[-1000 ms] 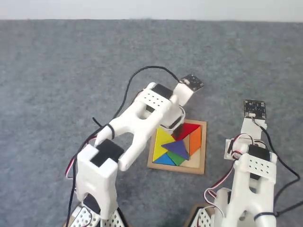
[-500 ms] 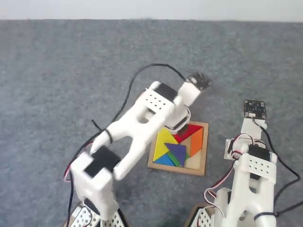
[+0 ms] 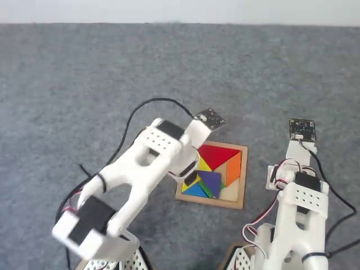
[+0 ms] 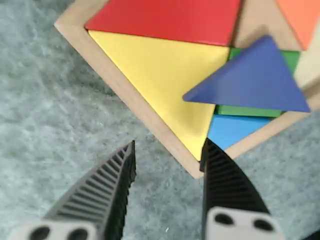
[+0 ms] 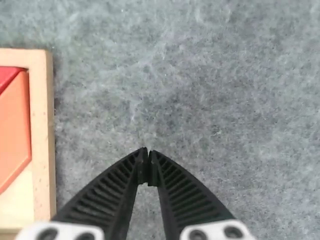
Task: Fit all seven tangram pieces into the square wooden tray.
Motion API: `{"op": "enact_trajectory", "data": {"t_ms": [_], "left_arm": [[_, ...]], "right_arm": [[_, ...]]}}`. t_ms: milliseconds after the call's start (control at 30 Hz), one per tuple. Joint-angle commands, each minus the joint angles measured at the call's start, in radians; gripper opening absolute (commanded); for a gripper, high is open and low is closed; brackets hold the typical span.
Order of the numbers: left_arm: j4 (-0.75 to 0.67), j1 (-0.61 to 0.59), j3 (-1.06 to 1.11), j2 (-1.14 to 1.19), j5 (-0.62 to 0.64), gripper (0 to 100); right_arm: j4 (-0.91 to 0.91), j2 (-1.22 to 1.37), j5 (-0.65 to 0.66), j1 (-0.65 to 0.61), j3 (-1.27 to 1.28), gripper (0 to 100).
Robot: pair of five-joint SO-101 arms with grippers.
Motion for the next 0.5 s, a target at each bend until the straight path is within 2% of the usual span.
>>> {"op": "enact_trajectory", "data": {"t_ms": [0, 200, 467], "left_arm": [[-0.035, 0.003, 0.004, -0.101, -0.015, 20], [-0.06, 0.0, 0.004, -0.074, -0.015, 20], [-0.095, 0.0, -0.13, 0.164, 0.002, 20]], "right_arm": [[0.01, -0.007, 0.018, -0.012, -0.04, 1.1], [0.013, -0.007, 0.018, -0.012, -0.04, 1.1], [0.013, -0.007, 0.018, -0.012, -0.04, 1.1]]}}
